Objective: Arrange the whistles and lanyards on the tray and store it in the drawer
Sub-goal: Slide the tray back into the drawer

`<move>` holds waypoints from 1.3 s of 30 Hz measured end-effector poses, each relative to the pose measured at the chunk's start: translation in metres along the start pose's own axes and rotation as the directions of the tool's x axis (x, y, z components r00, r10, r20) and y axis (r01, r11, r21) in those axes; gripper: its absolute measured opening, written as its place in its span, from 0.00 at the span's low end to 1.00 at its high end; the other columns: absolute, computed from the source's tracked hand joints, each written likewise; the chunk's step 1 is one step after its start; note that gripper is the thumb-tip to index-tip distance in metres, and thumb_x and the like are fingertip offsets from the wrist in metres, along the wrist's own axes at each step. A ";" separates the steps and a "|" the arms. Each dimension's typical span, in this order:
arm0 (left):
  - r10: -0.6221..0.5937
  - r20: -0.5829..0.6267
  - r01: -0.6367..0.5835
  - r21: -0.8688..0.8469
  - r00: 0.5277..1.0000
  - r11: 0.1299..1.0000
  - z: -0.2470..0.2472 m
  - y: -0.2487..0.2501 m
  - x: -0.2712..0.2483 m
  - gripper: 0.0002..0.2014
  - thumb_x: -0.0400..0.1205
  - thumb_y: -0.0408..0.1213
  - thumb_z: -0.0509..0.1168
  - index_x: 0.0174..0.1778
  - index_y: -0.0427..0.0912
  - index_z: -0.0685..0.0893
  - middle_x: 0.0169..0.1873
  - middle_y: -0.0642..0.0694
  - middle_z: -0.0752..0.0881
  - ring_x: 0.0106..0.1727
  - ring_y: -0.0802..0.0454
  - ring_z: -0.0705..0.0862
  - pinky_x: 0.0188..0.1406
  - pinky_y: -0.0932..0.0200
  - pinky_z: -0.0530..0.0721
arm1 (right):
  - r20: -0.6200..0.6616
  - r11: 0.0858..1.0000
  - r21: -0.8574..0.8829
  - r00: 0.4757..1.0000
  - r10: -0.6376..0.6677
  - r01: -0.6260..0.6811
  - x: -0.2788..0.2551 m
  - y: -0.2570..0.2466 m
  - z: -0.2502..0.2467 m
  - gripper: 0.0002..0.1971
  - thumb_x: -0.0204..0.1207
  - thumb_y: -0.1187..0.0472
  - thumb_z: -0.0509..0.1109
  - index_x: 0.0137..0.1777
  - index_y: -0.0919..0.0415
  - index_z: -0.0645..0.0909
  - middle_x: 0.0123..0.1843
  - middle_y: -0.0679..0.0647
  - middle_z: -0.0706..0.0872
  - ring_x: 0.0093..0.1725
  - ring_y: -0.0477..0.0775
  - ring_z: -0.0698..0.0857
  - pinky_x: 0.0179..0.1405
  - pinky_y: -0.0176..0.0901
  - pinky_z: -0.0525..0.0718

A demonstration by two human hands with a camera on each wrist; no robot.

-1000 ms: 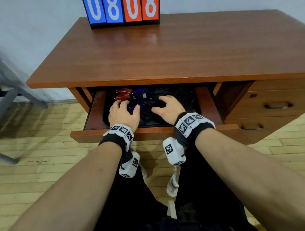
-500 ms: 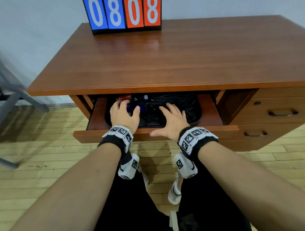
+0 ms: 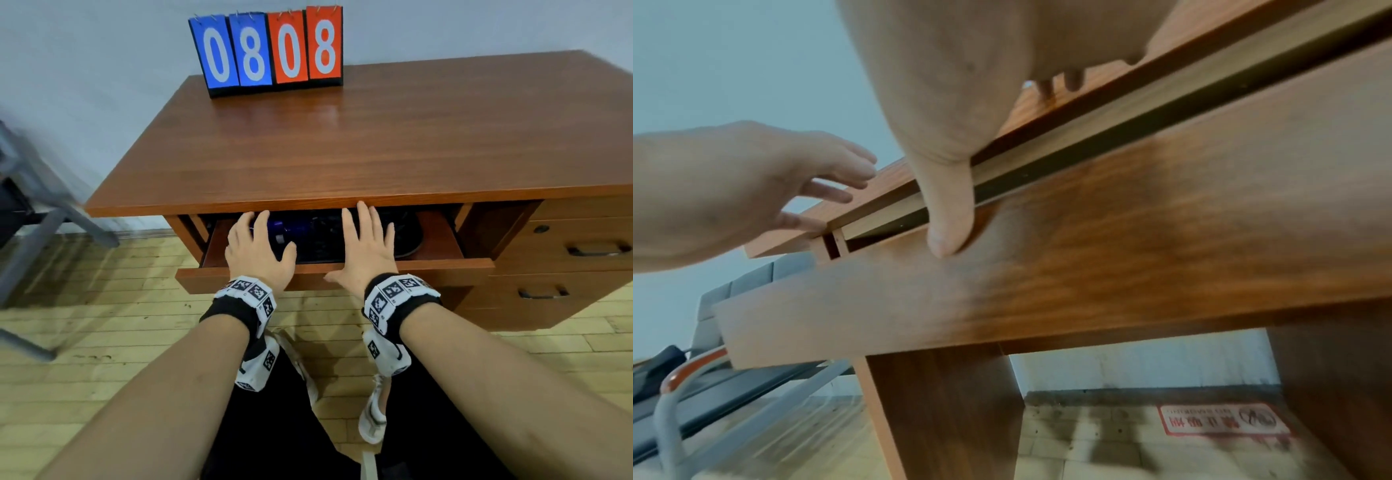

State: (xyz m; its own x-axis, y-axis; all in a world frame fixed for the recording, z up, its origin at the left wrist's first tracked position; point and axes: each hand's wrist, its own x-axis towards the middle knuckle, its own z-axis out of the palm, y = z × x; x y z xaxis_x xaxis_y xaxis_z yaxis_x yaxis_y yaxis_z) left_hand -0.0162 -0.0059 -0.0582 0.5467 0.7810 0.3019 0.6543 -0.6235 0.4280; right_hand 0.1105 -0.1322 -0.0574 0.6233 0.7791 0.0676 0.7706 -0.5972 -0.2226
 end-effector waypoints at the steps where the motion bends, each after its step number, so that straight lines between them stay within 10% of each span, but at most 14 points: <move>1: -0.009 -0.006 0.009 0.028 1.000 1.000 -0.005 -0.002 0.002 0.36 0.77 0.49 0.66 0.81 0.46 0.63 0.80 0.42 0.60 0.81 0.41 0.57 0.77 0.42 0.62 | -0.010 0.999 -0.035 1.000 -0.008 0.008 0.002 -0.001 -0.002 0.60 0.65 0.39 0.76 0.84 0.52 0.37 0.85 0.57 0.34 0.85 0.62 0.36 0.80 0.66 0.39; 9: 0.078 0.240 -0.138 0.243 0.968 0.960 -0.018 -0.014 0.024 0.48 0.72 0.58 0.65 0.84 0.54 0.47 0.84 0.50 0.38 0.85 0.45 0.36 0.82 0.35 0.44 | -0.055 0.977 -0.206 0.997 0.046 -0.057 0.022 0.008 -0.016 0.65 0.60 0.36 0.78 0.84 0.54 0.36 0.86 0.60 0.38 0.85 0.65 0.39 0.79 0.70 0.42; 14: 0.023 0.215 -0.105 0.376 0.976 0.921 -0.018 -0.019 0.042 0.59 0.64 0.74 0.66 0.84 0.55 0.42 0.85 0.47 0.42 0.85 0.42 0.39 0.80 0.32 0.44 | -0.060 0.963 -0.253 0.995 0.081 -0.094 0.038 0.019 -0.024 0.62 0.61 0.37 0.78 0.85 0.54 0.41 0.86 0.61 0.45 0.85 0.65 0.44 0.79 0.71 0.43; 39: 0.069 -0.117 -0.026 0.336 0.991 0.942 0.023 -0.024 0.060 0.48 0.62 0.57 0.80 0.75 0.43 0.68 0.73 0.33 0.70 0.77 0.30 0.63 0.74 0.24 0.55 | -0.286 0.948 -0.316 0.956 -0.062 -0.033 0.060 0.046 -0.009 0.44 0.61 0.45 0.81 0.77 0.54 0.68 0.74 0.62 0.74 0.72 0.65 0.73 0.69 0.62 0.71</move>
State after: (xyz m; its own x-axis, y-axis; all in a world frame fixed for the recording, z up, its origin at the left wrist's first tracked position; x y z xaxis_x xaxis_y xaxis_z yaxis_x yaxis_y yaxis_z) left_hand 0.0130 0.0548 -0.0697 0.5254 0.7353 0.4281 0.7774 -0.6193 0.1095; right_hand 0.1845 -0.1142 -0.0546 0.5864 0.7274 0.3564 0.7521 -0.6523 0.0937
